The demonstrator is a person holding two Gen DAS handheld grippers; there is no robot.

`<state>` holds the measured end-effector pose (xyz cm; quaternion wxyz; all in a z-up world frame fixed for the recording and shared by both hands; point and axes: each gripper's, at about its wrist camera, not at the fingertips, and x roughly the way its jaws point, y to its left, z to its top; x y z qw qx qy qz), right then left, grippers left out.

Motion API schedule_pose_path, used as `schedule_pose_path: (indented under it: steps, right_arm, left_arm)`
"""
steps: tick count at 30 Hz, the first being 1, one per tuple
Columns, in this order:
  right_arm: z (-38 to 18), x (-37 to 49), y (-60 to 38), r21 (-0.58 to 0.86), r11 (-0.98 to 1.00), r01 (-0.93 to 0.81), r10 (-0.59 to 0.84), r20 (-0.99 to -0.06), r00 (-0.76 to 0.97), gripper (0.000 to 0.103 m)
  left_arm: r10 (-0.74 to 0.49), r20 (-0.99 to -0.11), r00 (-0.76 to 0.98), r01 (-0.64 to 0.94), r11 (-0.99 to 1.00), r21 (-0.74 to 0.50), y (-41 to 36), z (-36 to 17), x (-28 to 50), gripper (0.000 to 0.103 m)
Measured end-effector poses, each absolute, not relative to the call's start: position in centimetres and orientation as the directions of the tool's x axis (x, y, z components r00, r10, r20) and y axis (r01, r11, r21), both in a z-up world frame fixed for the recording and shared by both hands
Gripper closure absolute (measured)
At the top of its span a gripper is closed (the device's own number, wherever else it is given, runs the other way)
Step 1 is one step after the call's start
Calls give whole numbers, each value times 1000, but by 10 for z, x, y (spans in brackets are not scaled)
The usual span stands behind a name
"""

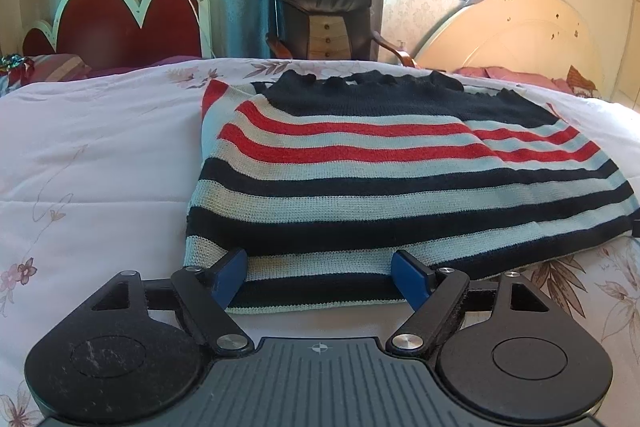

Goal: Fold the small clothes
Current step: 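Grasp the striped side edge of the folded sweater with the left tool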

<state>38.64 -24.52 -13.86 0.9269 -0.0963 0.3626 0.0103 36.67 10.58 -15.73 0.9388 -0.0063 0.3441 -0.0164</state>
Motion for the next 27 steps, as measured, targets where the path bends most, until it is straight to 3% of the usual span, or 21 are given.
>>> schedule_pose_path:
  steps: [7, 11, 13, 15, 17, 19, 20, 23, 27]
  right_arm:
    - [-137, 393, -250, -151, 983, -106, -31, -700, 714, 84]
    - [-138, 392, -236, -258, 954, -152, -75, -699, 711, 83]
    - [-131, 386, -233, -276, 948, -159, -79, -687, 722, 76]
    - [-117, 370, -244, -167, 973, -160, 13, -651, 759, 63]
    - [-109, 359, -252, -69, 983, -172, 87, -649, 756, 67]
    - [-106, 349, -254, 8, 978, -207, 164, -641, 750, 81]
    - [-106, 347, -253, 38, 974, -225, 197, -642, 741, 93]
    - [-105, 344, -244, 104, 962, -251, 258, -644, 721, 95]
    - [-104, 349, -232, 137, 955, -265, 289, -636, 715, 94]
  left_arm:
    - [-34, -651, 759, 30, 999, -17, 105, -158, 367, 23]
    - [-30, -662, 749, -7, 999, -53, 114, -145, 358, 23]
    - [-34, -649, 760, -42, 994, -102, 126, -140, 343, 23]
    - [-48, -643, 764, -92, 979, -183, 141, -141, 327, 23]
    - [-116, -632, 766, -140, 930, -340, 159, -150, 314, 23]
    - [-191, -596, 780, -173, 849, -498, 171, -165, 304, 24]
    - [-212, -572, 793, -187, 808, -559, 176, -171, 302, 25]
    - [-244, -510, 825, -218, 694, -686, 184, -187, 304, 34]
    - [-246, -463, 851, -236, 609, -757, 188, -201, 320, 35]
